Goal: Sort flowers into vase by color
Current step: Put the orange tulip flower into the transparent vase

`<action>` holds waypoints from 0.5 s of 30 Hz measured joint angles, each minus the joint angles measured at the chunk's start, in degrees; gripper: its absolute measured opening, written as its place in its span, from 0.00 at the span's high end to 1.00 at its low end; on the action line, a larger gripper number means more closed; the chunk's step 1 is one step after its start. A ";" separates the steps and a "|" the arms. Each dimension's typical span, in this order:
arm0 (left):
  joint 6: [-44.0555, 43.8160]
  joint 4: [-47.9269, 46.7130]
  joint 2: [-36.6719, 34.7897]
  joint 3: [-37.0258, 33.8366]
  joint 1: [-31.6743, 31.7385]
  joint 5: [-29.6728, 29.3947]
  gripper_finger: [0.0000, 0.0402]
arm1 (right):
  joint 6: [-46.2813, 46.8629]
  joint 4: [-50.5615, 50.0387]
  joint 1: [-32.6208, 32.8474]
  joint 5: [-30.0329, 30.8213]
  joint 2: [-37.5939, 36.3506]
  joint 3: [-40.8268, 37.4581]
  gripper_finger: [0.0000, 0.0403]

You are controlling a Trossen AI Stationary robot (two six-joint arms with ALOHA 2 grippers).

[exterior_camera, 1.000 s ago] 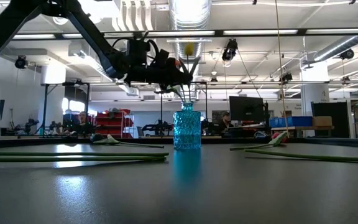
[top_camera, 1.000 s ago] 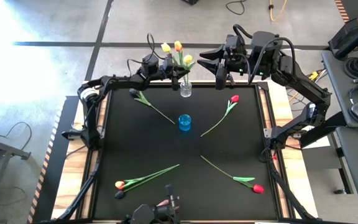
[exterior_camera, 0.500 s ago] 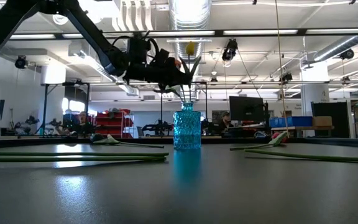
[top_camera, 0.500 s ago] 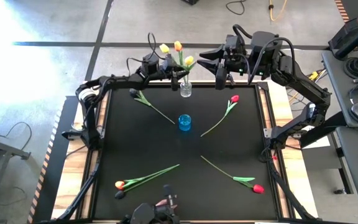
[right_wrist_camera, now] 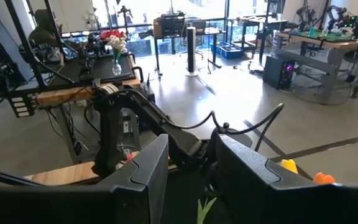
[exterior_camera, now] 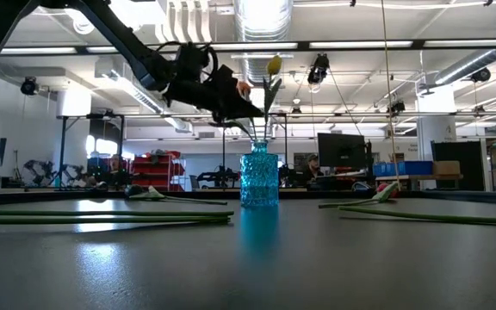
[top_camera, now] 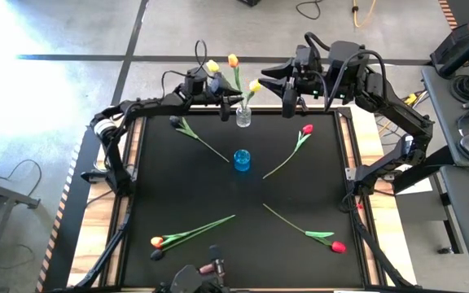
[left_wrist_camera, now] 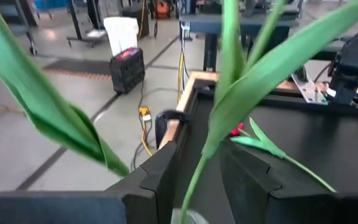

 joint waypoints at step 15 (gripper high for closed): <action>2.73 -11.20 -8.11 -0.62 0.00 -0.46 0.74 | -1.75 -1.34 -0.02 -0.02 0.00 0.00 0.68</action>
